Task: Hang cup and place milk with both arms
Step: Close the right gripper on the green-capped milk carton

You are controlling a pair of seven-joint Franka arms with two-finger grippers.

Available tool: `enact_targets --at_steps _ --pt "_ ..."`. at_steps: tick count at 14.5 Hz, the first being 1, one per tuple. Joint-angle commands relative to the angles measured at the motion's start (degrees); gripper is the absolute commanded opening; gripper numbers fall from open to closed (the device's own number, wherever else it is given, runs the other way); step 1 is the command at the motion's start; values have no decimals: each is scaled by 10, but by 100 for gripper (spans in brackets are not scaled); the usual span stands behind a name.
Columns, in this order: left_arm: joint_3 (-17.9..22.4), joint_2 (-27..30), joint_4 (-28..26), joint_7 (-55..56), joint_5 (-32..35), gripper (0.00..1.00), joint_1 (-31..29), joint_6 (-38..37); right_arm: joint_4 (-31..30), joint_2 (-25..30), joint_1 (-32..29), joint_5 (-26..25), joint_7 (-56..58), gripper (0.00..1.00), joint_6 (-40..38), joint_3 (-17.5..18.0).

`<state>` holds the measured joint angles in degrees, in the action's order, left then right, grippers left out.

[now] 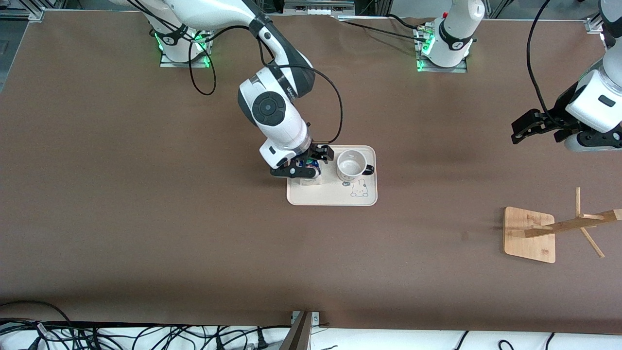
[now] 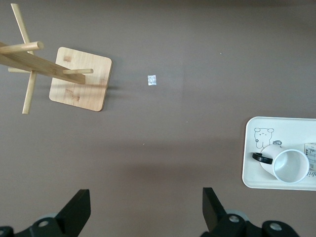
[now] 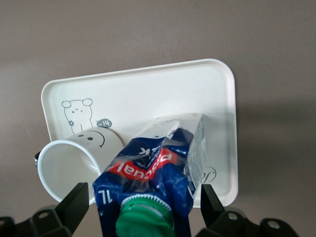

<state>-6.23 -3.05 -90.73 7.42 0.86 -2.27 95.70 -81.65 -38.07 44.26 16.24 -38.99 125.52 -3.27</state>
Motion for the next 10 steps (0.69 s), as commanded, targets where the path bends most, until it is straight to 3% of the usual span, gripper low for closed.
enact_targets --at_steps 1,10 --pt "-1 -6 15 -8 5 100 1 -10 5 -5 8 -12 5 100 2 -3" --pt "-4 -6 15 -9 5 100 2 -10 6 -5 -2 -12 25 100 2 -7"
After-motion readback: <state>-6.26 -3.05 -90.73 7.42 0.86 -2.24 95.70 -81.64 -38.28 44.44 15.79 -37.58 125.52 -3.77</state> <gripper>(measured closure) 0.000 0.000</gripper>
